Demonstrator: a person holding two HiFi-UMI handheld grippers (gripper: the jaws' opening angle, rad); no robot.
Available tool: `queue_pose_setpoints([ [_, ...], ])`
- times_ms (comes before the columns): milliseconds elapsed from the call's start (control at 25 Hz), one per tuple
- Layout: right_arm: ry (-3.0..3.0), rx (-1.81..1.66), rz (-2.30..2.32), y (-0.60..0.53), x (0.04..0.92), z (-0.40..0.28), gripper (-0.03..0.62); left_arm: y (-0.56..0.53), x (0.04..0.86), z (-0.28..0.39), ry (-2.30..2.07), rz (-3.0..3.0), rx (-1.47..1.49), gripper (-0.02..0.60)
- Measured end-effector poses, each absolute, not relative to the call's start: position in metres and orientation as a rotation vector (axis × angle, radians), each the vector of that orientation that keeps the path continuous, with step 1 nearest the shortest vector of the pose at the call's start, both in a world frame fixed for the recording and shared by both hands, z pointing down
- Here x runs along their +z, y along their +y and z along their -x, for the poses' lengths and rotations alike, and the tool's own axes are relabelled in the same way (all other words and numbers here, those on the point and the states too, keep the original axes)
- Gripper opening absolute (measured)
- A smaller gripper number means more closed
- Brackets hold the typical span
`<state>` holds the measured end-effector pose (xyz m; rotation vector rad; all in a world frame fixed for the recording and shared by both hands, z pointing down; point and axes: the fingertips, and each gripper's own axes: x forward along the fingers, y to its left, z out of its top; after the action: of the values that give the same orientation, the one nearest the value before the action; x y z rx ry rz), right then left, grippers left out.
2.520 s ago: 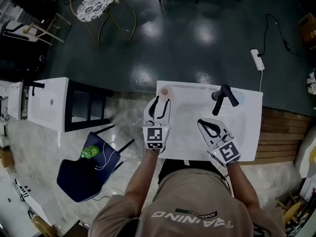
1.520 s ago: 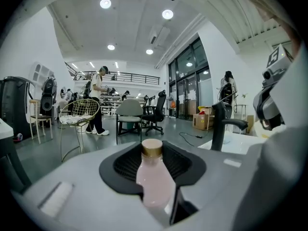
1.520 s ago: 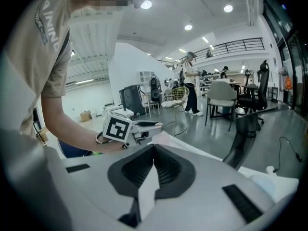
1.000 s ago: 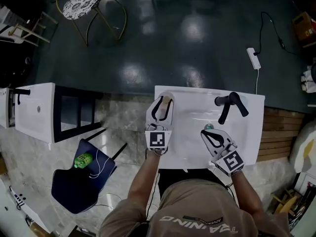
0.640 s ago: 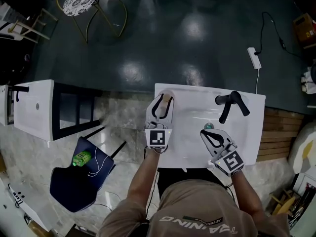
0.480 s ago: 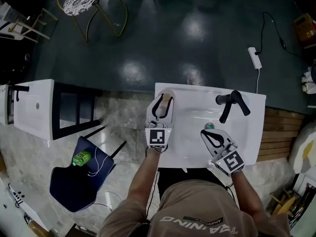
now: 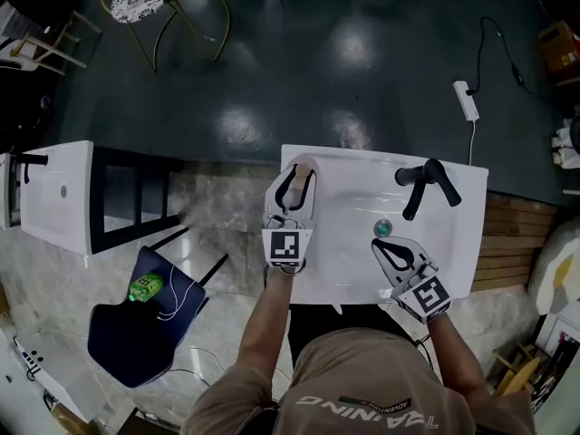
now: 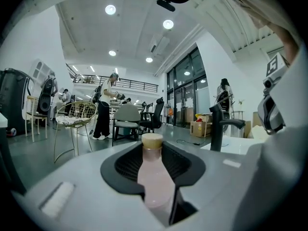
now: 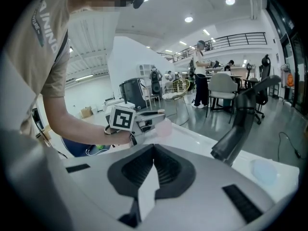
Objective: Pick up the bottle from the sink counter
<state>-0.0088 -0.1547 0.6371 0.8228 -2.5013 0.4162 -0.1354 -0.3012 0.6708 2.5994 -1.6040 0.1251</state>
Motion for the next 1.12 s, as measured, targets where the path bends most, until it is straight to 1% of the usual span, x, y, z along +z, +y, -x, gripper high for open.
queue_pose_setpoints([
  [320,-2.492,0.466,-0.841,-0.154,0.643,0.006,0.008,-0.291,0.664,0.124,-1.526,-2.662,0.154,0.127],
  [520,-2.537,0.434,-0.833,-0.157,0.635,0.009,0.008,-0.282,0.649,0.113,-1.460,-2.674,0.141,0.129],
  [640,-2.545,0.442,-0.847,-0.159,0.633,0.006,0.008,-0.280,0.632,0.110,-1.432,-2.663,0.089,0.127],
  [760,-2.555,0.444,-0.860,-0.160,0.629,0.001,0.008,-0.276,0.610,0.105,-1.438,-2.702,0.104,0.127],
  [1120,-2.650,0.340,-0.951,-0.175,0.579,-0.011,0.008,-0.261,0.546,0.096,-1.421,-2.717,0.117,0.127],
])
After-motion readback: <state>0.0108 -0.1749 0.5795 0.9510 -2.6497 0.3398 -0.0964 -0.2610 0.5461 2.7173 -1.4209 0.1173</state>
